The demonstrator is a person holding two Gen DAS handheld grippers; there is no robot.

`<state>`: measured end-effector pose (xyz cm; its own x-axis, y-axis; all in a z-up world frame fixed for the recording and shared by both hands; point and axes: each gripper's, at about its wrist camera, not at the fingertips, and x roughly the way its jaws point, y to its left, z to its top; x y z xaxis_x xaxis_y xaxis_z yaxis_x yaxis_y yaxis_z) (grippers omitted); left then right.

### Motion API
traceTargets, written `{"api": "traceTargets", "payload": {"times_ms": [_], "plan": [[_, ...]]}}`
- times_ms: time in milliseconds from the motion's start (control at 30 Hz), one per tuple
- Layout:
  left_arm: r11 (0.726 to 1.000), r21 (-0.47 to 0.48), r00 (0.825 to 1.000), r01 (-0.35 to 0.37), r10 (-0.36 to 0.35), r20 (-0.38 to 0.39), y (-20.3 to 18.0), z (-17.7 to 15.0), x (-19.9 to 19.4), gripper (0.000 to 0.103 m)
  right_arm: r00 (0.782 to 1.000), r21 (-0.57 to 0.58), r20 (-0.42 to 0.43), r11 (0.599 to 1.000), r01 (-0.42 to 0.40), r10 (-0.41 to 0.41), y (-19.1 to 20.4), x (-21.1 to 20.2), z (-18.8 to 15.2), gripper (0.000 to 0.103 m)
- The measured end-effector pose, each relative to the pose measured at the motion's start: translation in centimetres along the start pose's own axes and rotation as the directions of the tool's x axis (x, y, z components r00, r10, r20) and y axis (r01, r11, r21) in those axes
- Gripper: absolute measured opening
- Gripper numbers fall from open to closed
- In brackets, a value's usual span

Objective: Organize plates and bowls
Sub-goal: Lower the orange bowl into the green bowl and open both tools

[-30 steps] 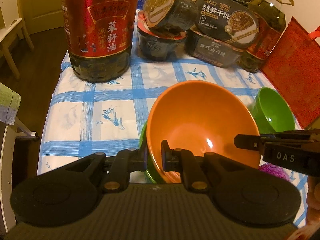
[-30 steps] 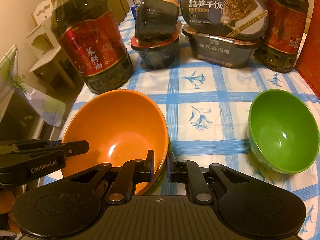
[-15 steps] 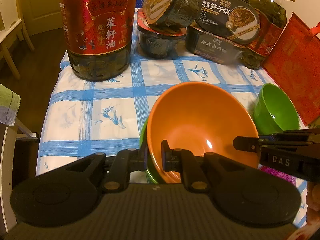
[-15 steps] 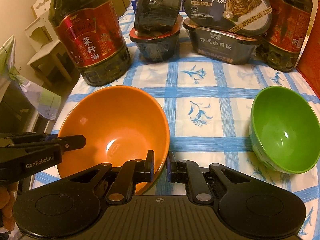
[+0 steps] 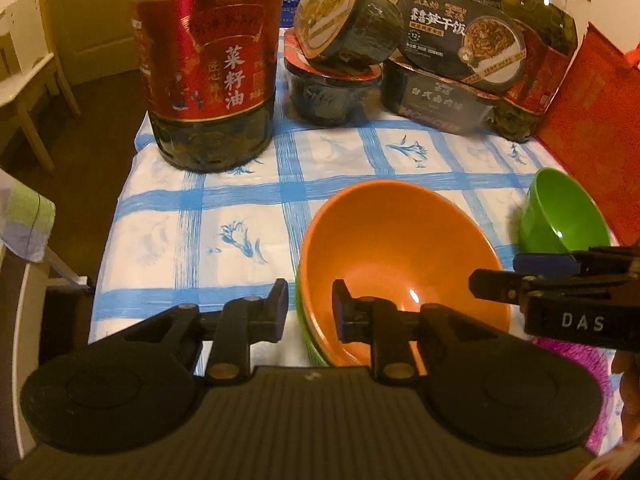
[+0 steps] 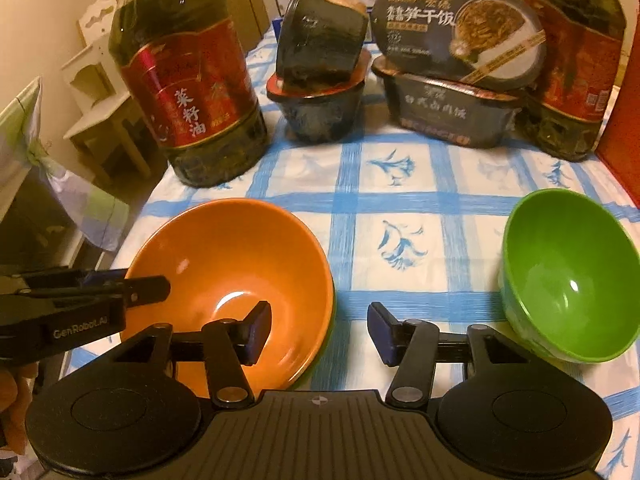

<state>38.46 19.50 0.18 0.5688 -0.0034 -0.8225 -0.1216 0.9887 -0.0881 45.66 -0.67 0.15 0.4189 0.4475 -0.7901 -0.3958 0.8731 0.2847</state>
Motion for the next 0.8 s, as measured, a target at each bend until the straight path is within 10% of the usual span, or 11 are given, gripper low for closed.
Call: {"api": "traceTargets", "payload": {"times_ms": [333, 800], "plan": [[0.994, -0.098, 0.997, 0.051, -0.044, 0.067, 1.1, -1.7, -3.3, 0.022, 1.0, 0.0, 0.009, 1.0, 0.003, -0.003, 0.2, -2.9, -1.6, 0.053], [0.989, -0.11, 0.992, 0.095, -0.085, 0.089, -2.5, -8.7, -9.7, 0.066, 0.998, 0.036, -0.01, 0.998, 0.059, -0.059, -1.7, -10.2, -9.7, 0.055]]}}
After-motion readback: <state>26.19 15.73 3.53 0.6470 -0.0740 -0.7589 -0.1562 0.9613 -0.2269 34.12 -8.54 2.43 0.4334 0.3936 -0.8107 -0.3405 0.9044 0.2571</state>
